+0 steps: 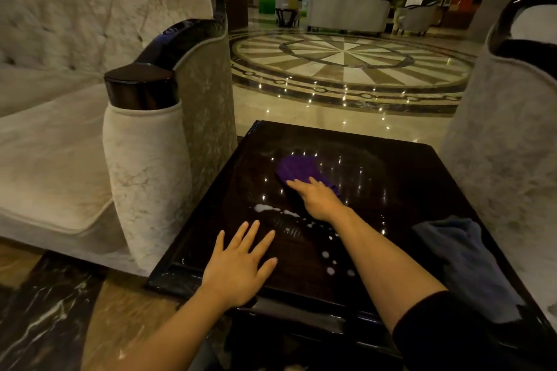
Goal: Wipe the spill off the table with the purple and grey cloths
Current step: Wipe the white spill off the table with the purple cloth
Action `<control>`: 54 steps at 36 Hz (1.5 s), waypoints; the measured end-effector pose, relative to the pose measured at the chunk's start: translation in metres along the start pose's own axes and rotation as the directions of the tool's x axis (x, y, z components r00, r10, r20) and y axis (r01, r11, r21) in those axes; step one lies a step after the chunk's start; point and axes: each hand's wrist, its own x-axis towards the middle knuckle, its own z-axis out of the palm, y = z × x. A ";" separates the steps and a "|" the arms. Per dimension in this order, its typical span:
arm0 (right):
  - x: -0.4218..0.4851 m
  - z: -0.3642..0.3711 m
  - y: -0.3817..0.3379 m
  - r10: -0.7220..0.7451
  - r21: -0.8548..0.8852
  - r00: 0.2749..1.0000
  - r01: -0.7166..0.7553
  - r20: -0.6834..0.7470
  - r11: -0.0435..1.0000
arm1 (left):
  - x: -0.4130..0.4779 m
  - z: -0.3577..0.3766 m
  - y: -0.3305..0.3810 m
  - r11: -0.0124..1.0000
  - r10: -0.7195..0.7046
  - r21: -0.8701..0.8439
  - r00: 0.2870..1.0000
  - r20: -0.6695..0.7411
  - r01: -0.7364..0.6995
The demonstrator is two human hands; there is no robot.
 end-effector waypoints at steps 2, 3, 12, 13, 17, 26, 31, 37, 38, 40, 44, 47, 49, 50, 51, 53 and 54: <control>0.005 0.002 -0.013 -0.045 0.020 0.999 0.045 0.019 0.999 | 0.000 0.000 -0.001 1.000 0.004 -0.003 1.000 -0.002 -0.004; 0.006 0.002 -0.018 -0.068 0.030 0.997 0.067 0.028 0.997 | 0.000 0.000 -0.001 1.000 0.005 -0.003 1.000 -0.003 -0.005; 0.015 -0.006 -0.044 -0.112 0.105 0.971 0.091 0.210 0.990 | 0.001 -0.002 0.000 1.000 -0.005 -0.019 1.000 0.028 0.005; 0.016 -0.010 -0.046 -0.091 0.135 0.973 0.063 0.210 0.989 | 0.001 -0.003 -0.001 1.000 -0.002 -0.026 0.999 0.038 0.003; 0.025 -0.014 -0.057 -0.039 0.176 0.997 0.026 0.072 0.984 | 0.000 -0.008 -0.002 0.996 0.014 -0.092 0.997 0.070 -0.008; 0.046 0.007 -0.060 0.125 0.008 0.992 -0.125 -0.031 0.992 | -0.010 -0.011 -0.040 0.970 -0.184 -0.167 0.983 -0.028 0.177; 0.056 0.006 -0.055 0.081 -0.031 0.997 -0.080 0.002 0.996 | -0.012 -0.006 -0.055 0.962 -0.246 -0.135 0.967 -0.059 0.237; 0.059 0.005 -0.062 -0.051 -0.047 0.995 0.055 0.084 0.997 | -0.011 -0.002 -0.056 0.971 -0.228 -0.100 0.970 -0.085 0.219; 0.058 0.005 -0.063 -0.082 -0.043 0.992 0.087 0.092 0.995 | -0.011 -0.002 -0.056 0.971 -0.225 -0.097 0.971 -0.085 0.217; 0.054 0.006 -0.063 -0.141 -0.030 0.986 0.144 0.094 0.989 | -0.012 -0.002 -0.055 0.973 -0.222 -0.090 0.971 -0.089 0.214; 0.042 0.011 -0.058 -0.213 -0.034 0.975 0.215 0.067 0.976 | -0.012 -0.002 -0.054 0.974 -0.220 -0.080 0.972 -0.085 0.214; 0.032 0.014 -0.052 -0.239 -0.009 0.969 0.240 0.064 0.971 | -0.012 -0.002 -0.054 0.973 -0.221 -0.082 0.972 -0.085 0.214; 0.025 0.013 -0.048 -0.245 -0.002 0.966 0.246 0.083 0.969 | -0.013 -0.003 -0.054 0.973 -0.220 -0.084 0.972 -0.081 0.213; 0.021 0.013 -0.047 -0.248 -0.012 0.964 0.250 0.094 0.968 | -0.013 -0.003 -0.054 0.974 -0.219 -0.086 0.973 -0.079 0.212; 0.017 0.012 -0.045 -0.252 -0.031 0.962 0.256 0.104 0.966 | -0.014 -0.004 -0.054 0.973 -0.219 -0.087 0.972 -0.081 0.212; 0.008 0.009 -0.041 -0.258 -0.065 0.958 0.267 0.125 0.962 | -0.014 -0.004 -0.053 0.973 -0.221 -0.088 0.971 -0.088 0.214; 0.002 0.008 -0.040 -0.259 -0.079 0.956 0.271 0.135 0.959 | -0.014 -0.005 -0.052 0.973 -0.222 -0.091 0.971 -0.092 0.214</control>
